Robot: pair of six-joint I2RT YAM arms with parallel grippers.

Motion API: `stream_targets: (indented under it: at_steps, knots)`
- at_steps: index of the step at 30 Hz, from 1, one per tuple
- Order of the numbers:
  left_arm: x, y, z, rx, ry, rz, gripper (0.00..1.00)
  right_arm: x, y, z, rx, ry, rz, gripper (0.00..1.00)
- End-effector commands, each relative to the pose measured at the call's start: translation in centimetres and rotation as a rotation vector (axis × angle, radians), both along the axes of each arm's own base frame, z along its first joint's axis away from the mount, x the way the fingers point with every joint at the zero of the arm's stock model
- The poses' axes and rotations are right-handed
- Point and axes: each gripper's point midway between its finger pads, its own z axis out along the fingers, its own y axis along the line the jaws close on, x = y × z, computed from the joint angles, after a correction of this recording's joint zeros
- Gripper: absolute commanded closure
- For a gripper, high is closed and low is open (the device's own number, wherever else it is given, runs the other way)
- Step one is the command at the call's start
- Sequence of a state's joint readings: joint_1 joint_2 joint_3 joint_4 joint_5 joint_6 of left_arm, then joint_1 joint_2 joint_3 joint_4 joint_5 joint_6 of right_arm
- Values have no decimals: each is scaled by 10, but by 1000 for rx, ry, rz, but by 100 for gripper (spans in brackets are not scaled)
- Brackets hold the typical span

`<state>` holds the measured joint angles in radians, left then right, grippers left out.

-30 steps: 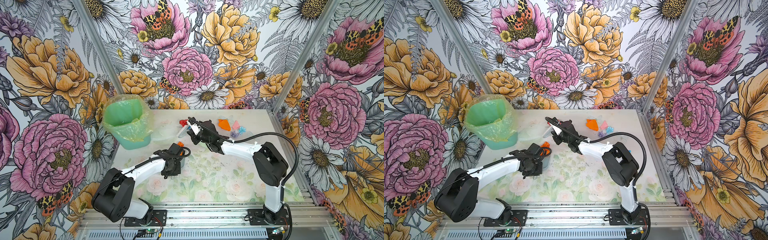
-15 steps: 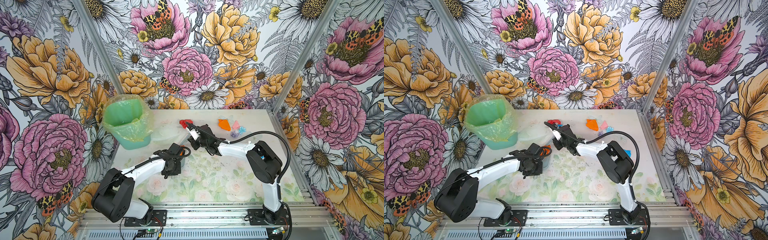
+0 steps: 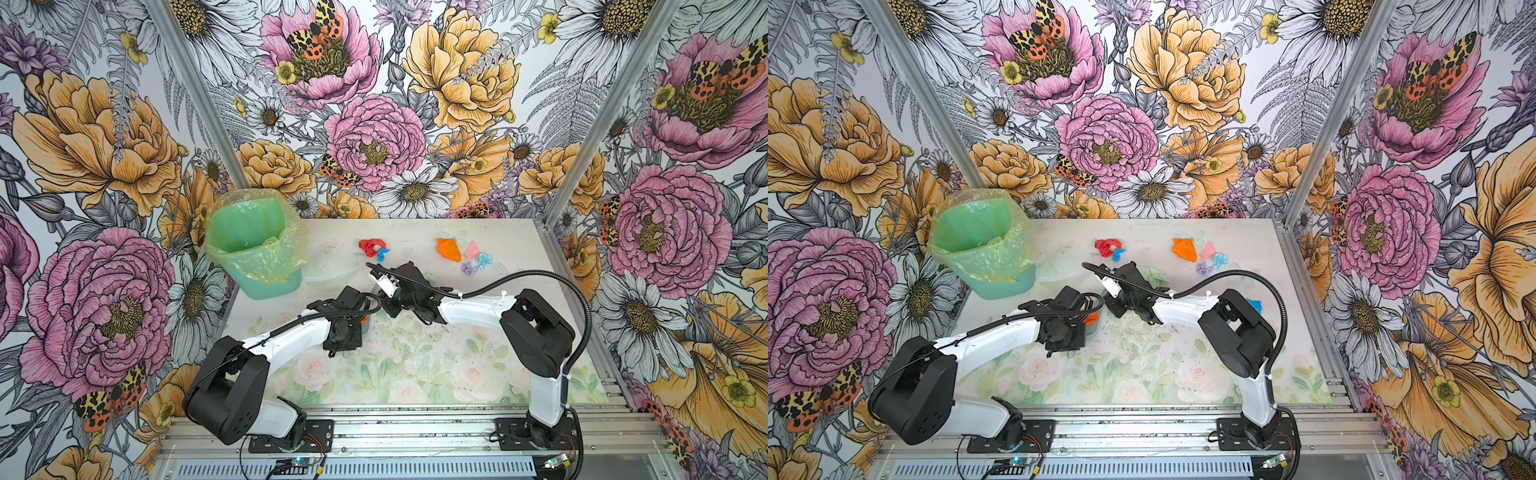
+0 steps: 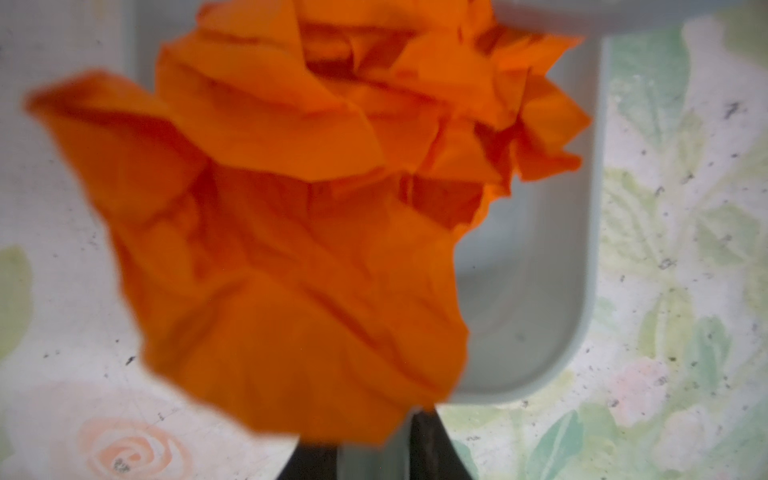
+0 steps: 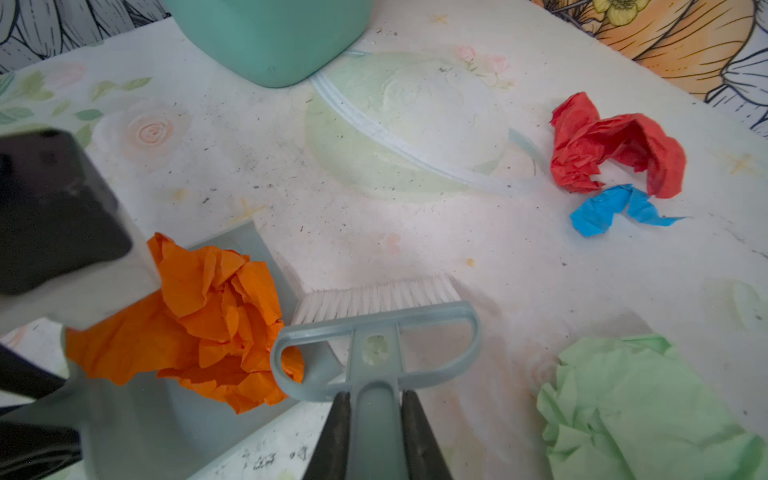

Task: Sweep away the paper scraps from the table
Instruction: 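Sweep the orange scrap into the dustpan with the brush in the right gripper, then lift the brush away from the dustpan with the right gripper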

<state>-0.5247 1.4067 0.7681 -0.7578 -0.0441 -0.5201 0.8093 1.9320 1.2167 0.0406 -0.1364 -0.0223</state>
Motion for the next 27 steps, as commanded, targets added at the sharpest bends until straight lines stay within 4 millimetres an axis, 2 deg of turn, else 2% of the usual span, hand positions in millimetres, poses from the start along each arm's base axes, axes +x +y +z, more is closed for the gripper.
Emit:
stream_targets:
  at_steps: [1,7,10,17,19,27]
  knots:
    - [6,-1,2,-16,-20,5,95,-16,-1,9,-14,-11,56,100]
    - [8,2,4,-4,-38,12,95,-23,-7,14,-25,-19,69,100]
    - [9,3,7,-5,-56,13,95,-17,-9,27,-4,-36,38,100]
    - [15,3,25,-16,-136,9,95,-9,-6,72,124,-58,15,100]
    - [16,3,30,-21,-154,11,95,3,-15,82,151,-64,-9,100]
    - [15,5,41,-42,-199,24,94,17,-37,130,252,-102,-52,100]
